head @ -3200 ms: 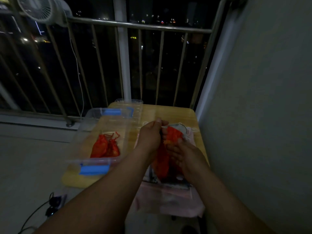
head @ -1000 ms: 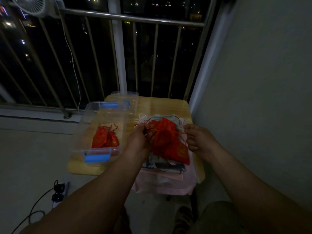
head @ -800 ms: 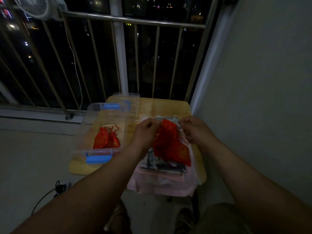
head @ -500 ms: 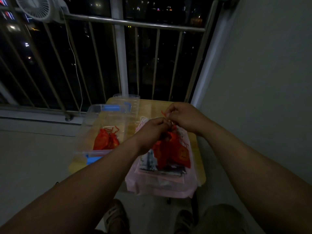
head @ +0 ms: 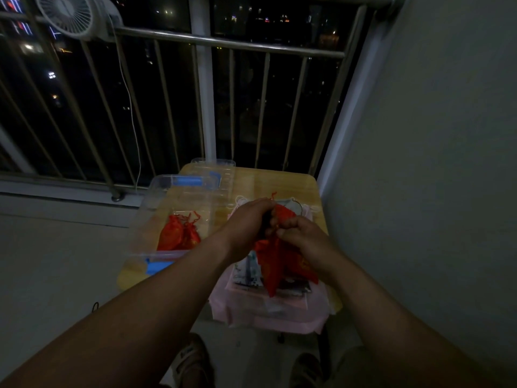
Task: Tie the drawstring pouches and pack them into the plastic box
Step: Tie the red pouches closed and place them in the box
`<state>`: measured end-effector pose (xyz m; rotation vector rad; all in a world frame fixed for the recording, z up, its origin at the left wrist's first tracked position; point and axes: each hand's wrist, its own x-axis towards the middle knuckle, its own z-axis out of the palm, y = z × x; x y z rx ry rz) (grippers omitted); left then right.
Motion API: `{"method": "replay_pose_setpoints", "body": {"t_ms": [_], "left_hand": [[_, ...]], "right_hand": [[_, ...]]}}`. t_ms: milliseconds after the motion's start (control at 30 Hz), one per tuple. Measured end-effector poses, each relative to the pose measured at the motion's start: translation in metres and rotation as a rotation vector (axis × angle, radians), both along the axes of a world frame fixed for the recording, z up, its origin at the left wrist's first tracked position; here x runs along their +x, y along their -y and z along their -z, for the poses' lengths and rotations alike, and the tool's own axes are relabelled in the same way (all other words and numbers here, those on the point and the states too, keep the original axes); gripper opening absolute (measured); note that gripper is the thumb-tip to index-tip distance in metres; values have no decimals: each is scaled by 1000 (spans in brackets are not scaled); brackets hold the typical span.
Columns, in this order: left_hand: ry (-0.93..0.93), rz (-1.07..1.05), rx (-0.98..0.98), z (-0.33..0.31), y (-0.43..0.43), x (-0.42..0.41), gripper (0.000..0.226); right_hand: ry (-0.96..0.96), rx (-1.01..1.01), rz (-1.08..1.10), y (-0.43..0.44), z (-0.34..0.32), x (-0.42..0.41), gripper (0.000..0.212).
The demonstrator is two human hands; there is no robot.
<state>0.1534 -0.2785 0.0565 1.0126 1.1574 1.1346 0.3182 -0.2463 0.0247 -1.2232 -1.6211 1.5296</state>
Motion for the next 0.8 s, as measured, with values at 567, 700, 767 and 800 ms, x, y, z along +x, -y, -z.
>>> {"method": "replay_pose_setpoints", "body": {"t_ms": [567, 700, 767, 800], "left_hand": [[-189, -124, -2, 10, -6, 0, 27], [-97, -210, -81, 18, -9, -10, 28], [-3, -212, -154, 20, -8, -11, 34], [23, -216, -193, 22, -7, -12, 36]], "right_hand": [[-225, -268, 197, -2, 17, -13, 10], [-340, -272, 262, -6, 16, -14, 11], [-391, -264, 268, -6, 14, -15, 14], [-416, -261, 262, -7, 14, -15, 13]]}}
